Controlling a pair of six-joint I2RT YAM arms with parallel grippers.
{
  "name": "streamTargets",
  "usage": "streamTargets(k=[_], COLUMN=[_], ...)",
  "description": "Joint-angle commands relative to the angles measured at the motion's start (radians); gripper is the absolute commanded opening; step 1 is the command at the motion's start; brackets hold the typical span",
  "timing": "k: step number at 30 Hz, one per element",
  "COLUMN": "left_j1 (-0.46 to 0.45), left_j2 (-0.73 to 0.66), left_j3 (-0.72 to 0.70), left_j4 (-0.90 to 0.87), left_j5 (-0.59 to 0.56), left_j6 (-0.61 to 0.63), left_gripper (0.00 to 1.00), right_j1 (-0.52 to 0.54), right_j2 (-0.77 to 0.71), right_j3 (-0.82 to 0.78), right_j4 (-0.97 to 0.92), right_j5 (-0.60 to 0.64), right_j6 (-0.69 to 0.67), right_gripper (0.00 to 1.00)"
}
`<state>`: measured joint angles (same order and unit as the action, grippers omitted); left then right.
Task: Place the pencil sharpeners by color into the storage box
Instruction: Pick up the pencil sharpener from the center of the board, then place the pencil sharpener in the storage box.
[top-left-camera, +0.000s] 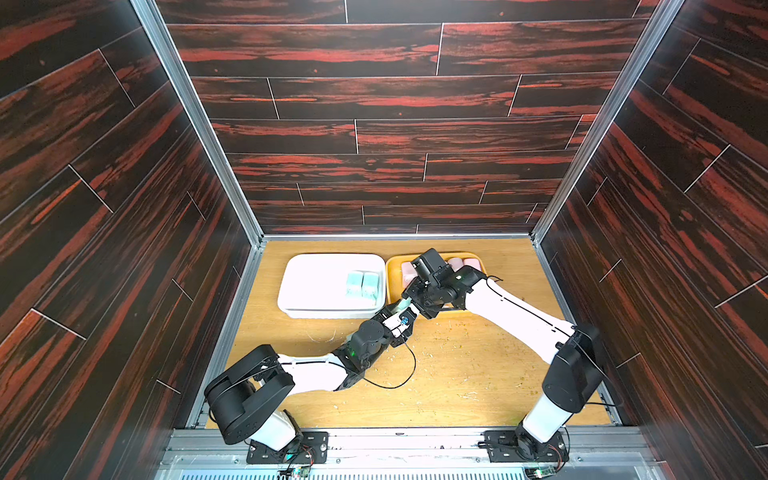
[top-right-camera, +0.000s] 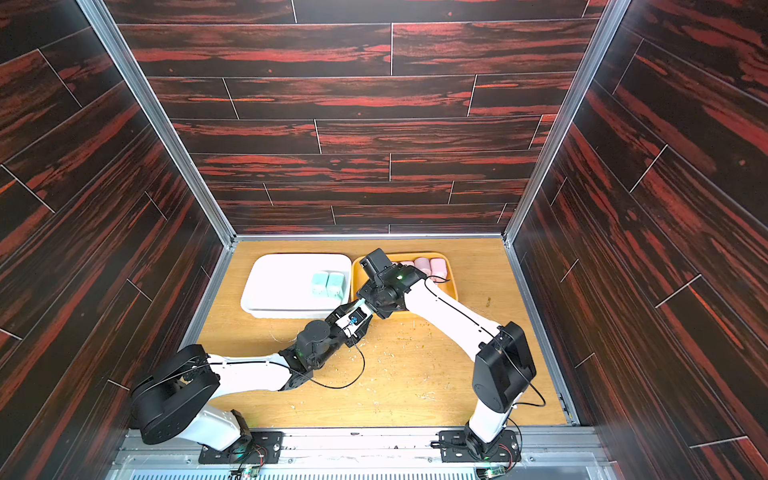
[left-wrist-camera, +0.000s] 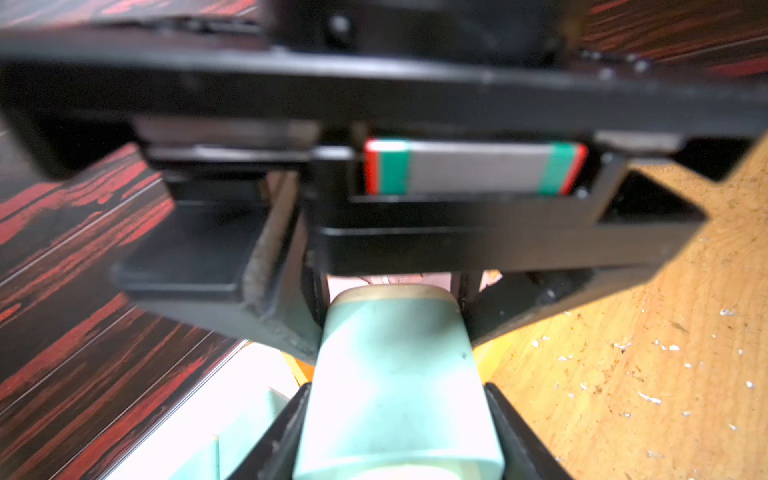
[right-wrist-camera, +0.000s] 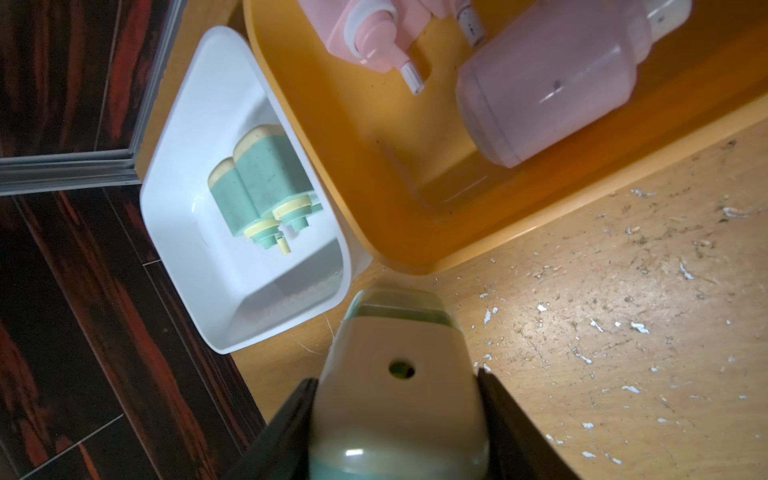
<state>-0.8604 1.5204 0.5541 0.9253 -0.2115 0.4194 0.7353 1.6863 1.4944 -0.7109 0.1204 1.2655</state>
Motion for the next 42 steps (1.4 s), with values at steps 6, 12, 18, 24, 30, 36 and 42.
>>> streamTargets(k=[6,12,18,24,30,36,42], left_j1=[0.032,0.12,0.252,0.42,0.55,0.658,0.69], left_j2=[-0.104,-0.166,-0.197,-0.121,-0.014,0.116,0.223], left_j3=[-0.031,-0.032,-0.009,0.013,0.021,0.014,0.026], left_j4=[-0.003,0.037,0.033,0.065,0.163,0.322,0.418], left_j5=[-0.041,-0.105,-0.187,-0.14,-0.037,0.027,0.097], left_j6=[-0.124,-0.227,-0.296,-0.392,-0.493,-0.584,-0.585], left_gripper=[0.0,0.0,0.0,0.0,0.0,0.0,0.0], right_j1=[-0.056,-0.056,-0.056,-0.056,-0.055,-0.056,-0.056], right_j2=[-0.294,-0.446,-0.518,-0.628,-0.667,-0.686,-0.691], right_j3=[-0.182,-0.439,-0.578,-0.758,-0.761,-0.78,-0.78], right_j4=[0.366,0.776,0.9,1.058,0.963,0.926,0.913], right_j5=[0.427,0.457,0.414,0.398,0.443,0.464,0.463], right_j6=[-0.343,-0.771,-0.955,-1.018,-1.034,-1.013,-1.004], right_gripper=[0.98,0.98,0.98,0.98,0.98,0.98,0.98])
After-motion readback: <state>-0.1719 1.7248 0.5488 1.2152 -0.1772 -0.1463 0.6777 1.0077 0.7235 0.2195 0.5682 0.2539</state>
